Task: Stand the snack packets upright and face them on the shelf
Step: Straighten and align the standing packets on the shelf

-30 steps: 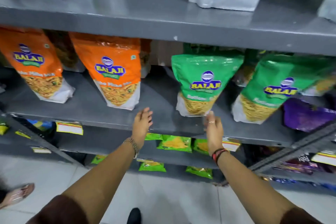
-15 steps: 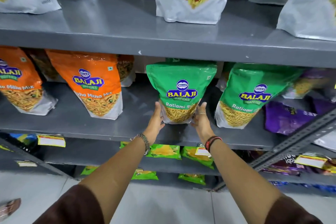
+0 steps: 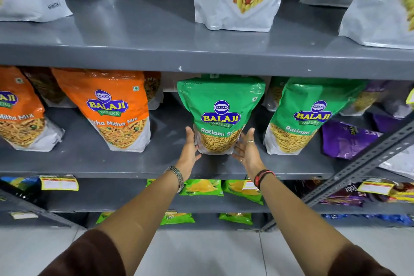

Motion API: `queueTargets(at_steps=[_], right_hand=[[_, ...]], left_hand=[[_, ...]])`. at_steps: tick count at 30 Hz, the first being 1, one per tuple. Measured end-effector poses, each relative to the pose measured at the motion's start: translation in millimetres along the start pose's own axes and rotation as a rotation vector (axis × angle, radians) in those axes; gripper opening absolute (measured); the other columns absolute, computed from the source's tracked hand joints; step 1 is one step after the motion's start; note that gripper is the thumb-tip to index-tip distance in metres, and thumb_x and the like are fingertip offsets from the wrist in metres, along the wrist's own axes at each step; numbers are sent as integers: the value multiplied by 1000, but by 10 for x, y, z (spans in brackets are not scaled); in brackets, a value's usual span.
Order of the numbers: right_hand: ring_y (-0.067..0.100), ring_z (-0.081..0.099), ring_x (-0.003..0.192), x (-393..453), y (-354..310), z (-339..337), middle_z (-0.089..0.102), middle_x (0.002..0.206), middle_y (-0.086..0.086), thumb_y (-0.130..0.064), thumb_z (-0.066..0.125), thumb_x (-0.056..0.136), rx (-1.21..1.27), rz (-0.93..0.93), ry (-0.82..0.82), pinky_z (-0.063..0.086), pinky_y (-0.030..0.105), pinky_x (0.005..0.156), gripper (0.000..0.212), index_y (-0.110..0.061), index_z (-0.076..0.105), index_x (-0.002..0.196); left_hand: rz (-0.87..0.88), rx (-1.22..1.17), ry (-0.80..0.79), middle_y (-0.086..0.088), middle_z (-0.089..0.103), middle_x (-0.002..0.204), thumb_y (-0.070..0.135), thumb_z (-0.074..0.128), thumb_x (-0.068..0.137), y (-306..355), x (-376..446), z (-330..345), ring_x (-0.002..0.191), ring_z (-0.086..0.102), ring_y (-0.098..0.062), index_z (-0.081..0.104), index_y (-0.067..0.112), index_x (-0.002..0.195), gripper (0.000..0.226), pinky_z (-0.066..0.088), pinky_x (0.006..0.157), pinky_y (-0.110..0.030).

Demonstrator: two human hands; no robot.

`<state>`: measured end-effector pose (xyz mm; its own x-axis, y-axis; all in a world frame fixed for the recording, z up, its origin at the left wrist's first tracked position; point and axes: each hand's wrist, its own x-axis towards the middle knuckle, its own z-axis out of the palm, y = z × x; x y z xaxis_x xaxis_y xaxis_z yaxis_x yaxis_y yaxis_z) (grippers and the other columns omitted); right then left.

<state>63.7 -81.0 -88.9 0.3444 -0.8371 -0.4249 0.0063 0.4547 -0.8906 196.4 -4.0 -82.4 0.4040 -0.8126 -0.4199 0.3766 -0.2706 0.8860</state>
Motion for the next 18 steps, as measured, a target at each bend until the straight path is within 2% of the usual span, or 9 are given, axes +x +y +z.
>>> queueTargets(at_steps=[2,4,6,7,10,12,14,16,18], right_hand=[[28,38,137,29,32,-30,35,151,10,-58,12,91,-7,5,-3,30,45,112,66,-21,31,143],[29,39,136,27,105,-89,37,149,12,-54,16,93,-25,-5,41,33,45,111,65,-14,35,141],[29,44,132,-17,207,-202,45,144,14,-48,23,95,-39,-65,127,37,45,109,61,-7,41,136],[29,47,129,-53,249,-285,49,140,15,-44,27,96,-43,-101,178,39,44,107,56,-6,45,132],[31,57,118,-107,317,-670,62,123,13,-34,38,96,-109,-161,320,46,47,98,35,-11,57,114],[33,60,109,-88,328,-973,65,106,8,-32,42,95,-143,-168,401,47,50,94,22,-19,59,95],[30,59,99,-27,307,-1292,60,91,3,-33,42,94,-167,-178,453,46,47,91,19,-20,54,87],[25,53,95,84,224,-1574,56,92,3,-36,42,93,-176,-166,467,44,48,95,19,-20,51,96],[27,52,108,209,82,-1793,54,106,3,-41,41,92,-161,-145,436,40,50,105,23,-23,50,104]], left_hand=[[12,4,53,-4,34,151,55,11,93,-71,47,-34,139,34,-24,26,18,145,66,26,115,-45],[11,-7,150,-4,49,132,52,20,94,-190,76,-74,123,48,-22,39,17,137,59,36,108,-42],[-3,15,227,-1,55,95,42,34,95,-329,92,-76,84,56,-17,56,20,98,31,46,81,-34],[-21,36,227,-1,49,81,33,41,95,-384,94,-53,68,49,-14,51,21,82,20,43,67,-27],[-69,36,169,-1,52,76,13,45,92,-490,118,149,64,49,-11,49,18,83,11,43,51,-16],[-111,35,135,-1,56,79,13,42,94,-515,126,342,67,52,-11,51,16,80,16,45,51,-14],[-147,26,108,-4,57,85,14,41,94,-569,141,576,68,53,-12,52,14,85,14,46,53,-16],[-158,34,62,-9,59,101,17,41,95,-607,160,852,76,57,-15,49,11,106,15,47,66,-23],[-136,20,6,-12,55,122,22,41,96,-582,198,1153,97,58,-21,45,10,126,33,46,82,-29]])
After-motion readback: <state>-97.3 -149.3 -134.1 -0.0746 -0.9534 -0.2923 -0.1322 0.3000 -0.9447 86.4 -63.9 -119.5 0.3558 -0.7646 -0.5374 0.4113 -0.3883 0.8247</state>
